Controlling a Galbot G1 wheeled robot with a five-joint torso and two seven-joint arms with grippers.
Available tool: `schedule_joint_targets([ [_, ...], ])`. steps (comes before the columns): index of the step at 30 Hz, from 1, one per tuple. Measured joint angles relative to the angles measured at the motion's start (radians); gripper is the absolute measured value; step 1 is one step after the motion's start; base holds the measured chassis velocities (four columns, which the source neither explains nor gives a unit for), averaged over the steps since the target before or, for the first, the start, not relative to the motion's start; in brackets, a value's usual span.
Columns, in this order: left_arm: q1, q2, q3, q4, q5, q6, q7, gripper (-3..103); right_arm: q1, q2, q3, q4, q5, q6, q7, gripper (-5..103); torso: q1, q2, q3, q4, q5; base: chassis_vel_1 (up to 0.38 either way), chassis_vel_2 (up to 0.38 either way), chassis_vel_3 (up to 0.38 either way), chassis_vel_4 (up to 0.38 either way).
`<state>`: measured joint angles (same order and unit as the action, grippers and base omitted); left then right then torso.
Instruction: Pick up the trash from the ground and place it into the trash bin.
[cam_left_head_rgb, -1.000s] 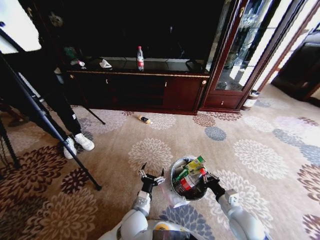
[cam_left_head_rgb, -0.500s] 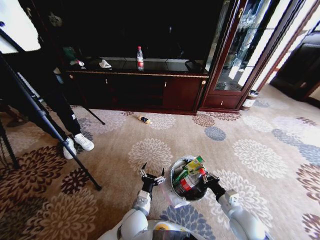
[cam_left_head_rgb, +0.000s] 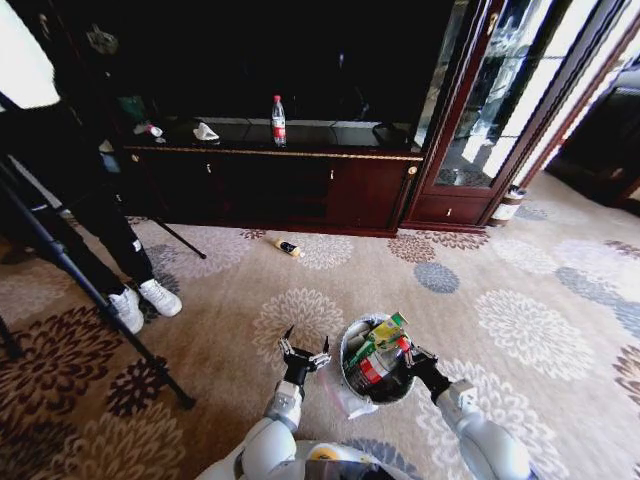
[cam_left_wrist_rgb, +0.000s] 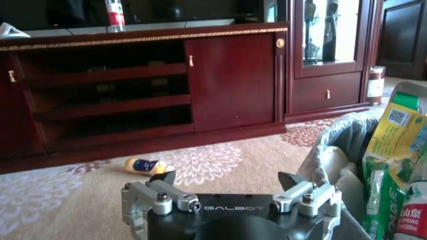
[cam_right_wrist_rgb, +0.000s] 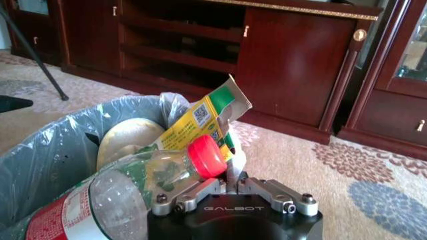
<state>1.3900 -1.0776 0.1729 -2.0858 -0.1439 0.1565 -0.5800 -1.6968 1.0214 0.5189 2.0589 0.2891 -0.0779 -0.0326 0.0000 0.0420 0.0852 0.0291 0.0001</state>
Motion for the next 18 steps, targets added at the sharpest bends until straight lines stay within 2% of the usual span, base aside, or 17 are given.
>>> schedule_joint_targets([
  [5,0.000,0.000,0.000,0.000,0.000,0.000,0.000,100,0.000,0.000,0.000,0.000,0.000,0.000,0.000,2,0.000,0.000,0.000,-0.0002,-0.0007,-0.314,0.297,0.300,-0.298],
  [6,0.000,0.000,0.000,0.000,0.000,0.000,0.000,100,0.000,0.000,0.000,0.000,0.000,0.000,0.000,2,0.000,0.000,0.000,-0.0001,0.0006,-0.346,0.327,0.333,-0.360],
  [8,0.000,0.000,0.000,0.001,0.000,0.000,0.000,100,0.000,0.000,0.000,0.000,0.000,0.000,-0.001,2,0.000,0.000,0.000,-0.0001,0.0007,-0.348,0.340,0.333,-0.360],
  [10,0.000,0.000,0.000,0.001,0.000,0.001,0.000,100,0.000,0.000,0.000,0.000,-0.001,0.000,0.000,2,0.000,0.000,0.000,-0.0003,-0.0016,-0.350,0.346,0.376,-0.365],
  [11,0.000,0.000,0.000,0.001,0.000,0.001,0.000,100,0.000,0.000,0.000,0.000,-0.001,0.000,0.000,2,0.000,0.000,0.000,-0.0003,-0.0016,-0.350,0.339,0.376,-0.365],
  [13,0.000,0.000,0.000,0.001,0.000,0.001,0.000,100,0.000,0.000,0.000,0.000,-0.001,0.000,0.000,2,0.000,0.000,0.000,0.0001,0.0010,-0.389,0.406,0.395,-0.371],
  [14,0.000,0.000,0.000,0.001,0.000,0.001,0.000,100,0.000,0.000,0.000,0.000,-0.001,0.000,0.000,2,0.000,0.000,0.000,0.0001,0.0010,-0.389,0.406,0.395,-0.371],
  [16,0.000,0.000,0.000,0.001,0.000,0.001,0.000,100,0.001,0.000,0.000,0.000,-0.001,0.001,0.000,2,0.000,0.000,0.000,-0.0001,-0.0015,-0.319,0.295,0.338,-0.294],
  [18,-0.001,0.000,0.000,0.001,0.000,0.001,0.000,100,0.001,0.000,0.000,0.000,-0.001,0.000,0.000,2,0.000,0.000,0.000,0.0002,0.0008,-0.241,0.233,0.252,-0.228],
])
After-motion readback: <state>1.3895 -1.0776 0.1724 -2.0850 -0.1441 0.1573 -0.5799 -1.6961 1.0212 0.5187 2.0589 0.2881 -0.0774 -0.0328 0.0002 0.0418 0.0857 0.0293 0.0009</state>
